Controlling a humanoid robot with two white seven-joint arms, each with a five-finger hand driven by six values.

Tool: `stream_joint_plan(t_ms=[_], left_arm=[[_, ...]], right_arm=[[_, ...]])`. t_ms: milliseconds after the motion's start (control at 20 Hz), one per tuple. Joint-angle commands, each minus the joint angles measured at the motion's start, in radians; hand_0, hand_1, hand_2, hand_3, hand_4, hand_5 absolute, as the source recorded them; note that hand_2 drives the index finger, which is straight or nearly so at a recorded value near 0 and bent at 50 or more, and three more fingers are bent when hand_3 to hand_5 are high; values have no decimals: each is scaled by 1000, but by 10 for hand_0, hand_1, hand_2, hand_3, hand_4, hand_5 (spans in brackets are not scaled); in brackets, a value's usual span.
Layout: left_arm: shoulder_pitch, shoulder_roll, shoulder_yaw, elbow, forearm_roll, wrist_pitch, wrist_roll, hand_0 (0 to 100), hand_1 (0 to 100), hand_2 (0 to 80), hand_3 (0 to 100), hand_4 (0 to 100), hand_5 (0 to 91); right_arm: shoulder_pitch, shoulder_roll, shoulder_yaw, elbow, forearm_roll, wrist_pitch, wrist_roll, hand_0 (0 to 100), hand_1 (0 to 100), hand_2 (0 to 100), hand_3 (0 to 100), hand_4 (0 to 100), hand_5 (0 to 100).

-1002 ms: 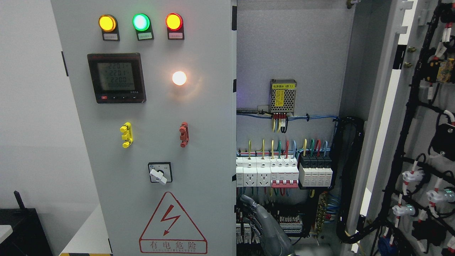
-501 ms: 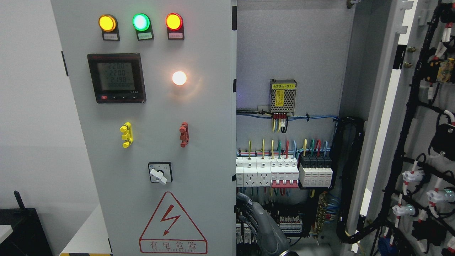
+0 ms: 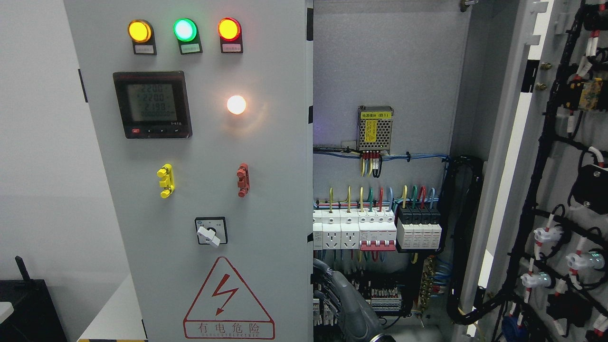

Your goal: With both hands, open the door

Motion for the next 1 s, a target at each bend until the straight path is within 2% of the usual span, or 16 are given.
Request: stream_joint_plan(t_ms=[0, 501, 701, 952], left_arm=[[0, 0, 0, -14, 0, 0, 0, 0, 0, 0, 0, 30, 0], [0, 0, 0, -14, 0, 0, 0, 0, 0, 0, 0, 31, 0], [0, 0, 0, -14, 0, 0, 0, 0, 0, 0, 0, 31, 0], [0, 0, 0, -14, 0, 0, 0, 0, 0, 0, 0, 31, 0]], right_arm=[[-15, -3, 11, 45, -4, 2, 10, 107, 0, 0, 0, 0, 0], [-50, -1, 9, 79, -47, 2, 12, 107, 0, 0, 0, 0, 0], [-51, -3, 5, 80, -47, 2, 54, 107, 0, 0, 0, 0, 0], [-56, -4, 3, 80, -49, 2, 59, 107, 0, 0, 0, 0, 0]])
